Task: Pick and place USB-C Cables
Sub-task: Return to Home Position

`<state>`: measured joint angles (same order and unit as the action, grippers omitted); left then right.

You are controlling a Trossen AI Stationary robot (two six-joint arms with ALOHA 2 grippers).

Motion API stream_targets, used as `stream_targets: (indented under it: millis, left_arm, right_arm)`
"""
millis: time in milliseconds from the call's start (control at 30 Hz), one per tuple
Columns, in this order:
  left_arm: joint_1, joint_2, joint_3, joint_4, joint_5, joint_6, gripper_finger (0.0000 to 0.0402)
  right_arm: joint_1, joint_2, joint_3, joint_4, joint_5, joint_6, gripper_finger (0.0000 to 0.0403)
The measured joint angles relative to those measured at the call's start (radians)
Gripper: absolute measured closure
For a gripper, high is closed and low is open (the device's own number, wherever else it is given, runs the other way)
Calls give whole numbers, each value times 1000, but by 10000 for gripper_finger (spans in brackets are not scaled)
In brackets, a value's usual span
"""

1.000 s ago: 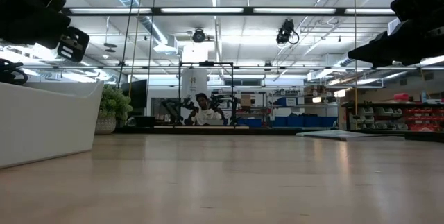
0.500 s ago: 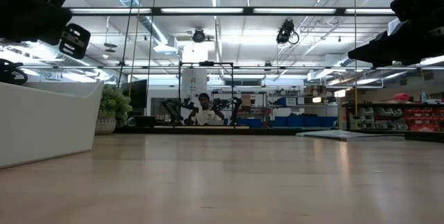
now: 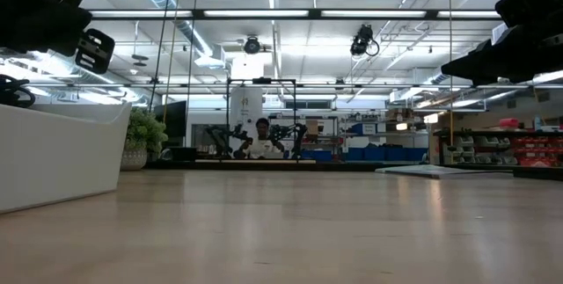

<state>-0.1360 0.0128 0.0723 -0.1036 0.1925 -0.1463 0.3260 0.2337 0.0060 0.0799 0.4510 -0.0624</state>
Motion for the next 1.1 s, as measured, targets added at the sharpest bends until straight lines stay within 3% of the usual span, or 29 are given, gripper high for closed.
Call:
stream_targets:
  millis: [1100]
  left_arm:
    - [0,0,2,3,0,0,376]
  right_arm:
    - [0,0,0,0,0,0,306]
